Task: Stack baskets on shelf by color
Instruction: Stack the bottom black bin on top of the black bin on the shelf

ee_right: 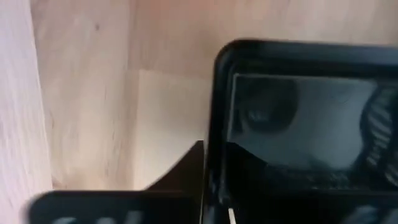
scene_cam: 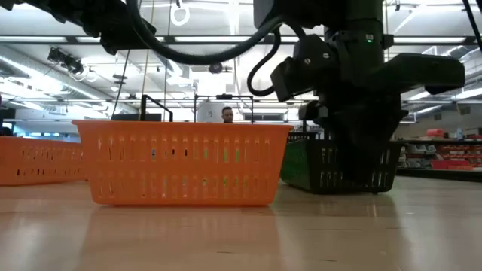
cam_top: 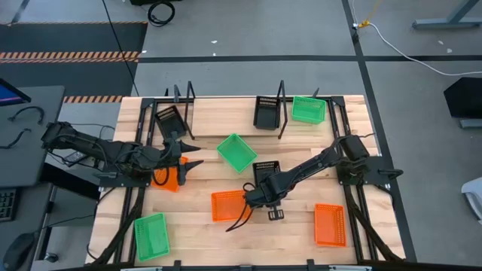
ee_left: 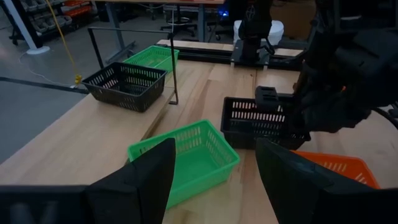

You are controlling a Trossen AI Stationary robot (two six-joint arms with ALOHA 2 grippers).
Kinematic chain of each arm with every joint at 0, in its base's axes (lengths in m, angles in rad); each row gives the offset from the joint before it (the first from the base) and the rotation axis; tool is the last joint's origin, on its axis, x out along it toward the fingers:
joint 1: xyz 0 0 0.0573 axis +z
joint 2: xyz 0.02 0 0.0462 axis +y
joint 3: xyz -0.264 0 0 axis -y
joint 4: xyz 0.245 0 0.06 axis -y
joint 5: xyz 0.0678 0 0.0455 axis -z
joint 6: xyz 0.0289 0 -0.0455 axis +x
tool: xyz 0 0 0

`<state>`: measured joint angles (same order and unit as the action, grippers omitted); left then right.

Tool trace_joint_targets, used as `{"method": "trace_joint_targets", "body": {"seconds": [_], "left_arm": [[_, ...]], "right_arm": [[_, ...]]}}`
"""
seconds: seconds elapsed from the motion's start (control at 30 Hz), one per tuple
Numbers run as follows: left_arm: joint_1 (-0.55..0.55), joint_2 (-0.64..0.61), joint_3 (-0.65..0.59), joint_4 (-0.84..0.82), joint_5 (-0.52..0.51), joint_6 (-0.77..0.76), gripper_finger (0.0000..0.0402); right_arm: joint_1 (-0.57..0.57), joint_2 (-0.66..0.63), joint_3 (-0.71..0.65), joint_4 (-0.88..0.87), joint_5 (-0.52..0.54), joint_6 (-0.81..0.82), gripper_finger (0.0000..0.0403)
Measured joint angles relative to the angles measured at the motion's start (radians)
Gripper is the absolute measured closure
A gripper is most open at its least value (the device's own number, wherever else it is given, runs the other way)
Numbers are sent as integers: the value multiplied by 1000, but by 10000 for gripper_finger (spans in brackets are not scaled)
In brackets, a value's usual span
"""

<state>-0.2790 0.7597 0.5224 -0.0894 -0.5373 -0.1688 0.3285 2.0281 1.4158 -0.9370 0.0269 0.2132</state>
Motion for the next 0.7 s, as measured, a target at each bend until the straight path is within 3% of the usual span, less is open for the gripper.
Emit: {"method": "trace_joint_targets", "body": {"seconds": [0.07,0.37,0.53,0.7], "left_arm": [[0,0,0,1,0,0,171],[0,0,0,0,0,-1,171],[0,0,0,2,0,0,171],[0,0,0,3,0,0,171]], "right_arm": [[-5,-1,0,-11,3,-3,388],[-21,-34,0,-111,12,4,396],[-38,-150,0,-152,3,11,396],[-91,-298,0,-152,77,-1,398]]}}
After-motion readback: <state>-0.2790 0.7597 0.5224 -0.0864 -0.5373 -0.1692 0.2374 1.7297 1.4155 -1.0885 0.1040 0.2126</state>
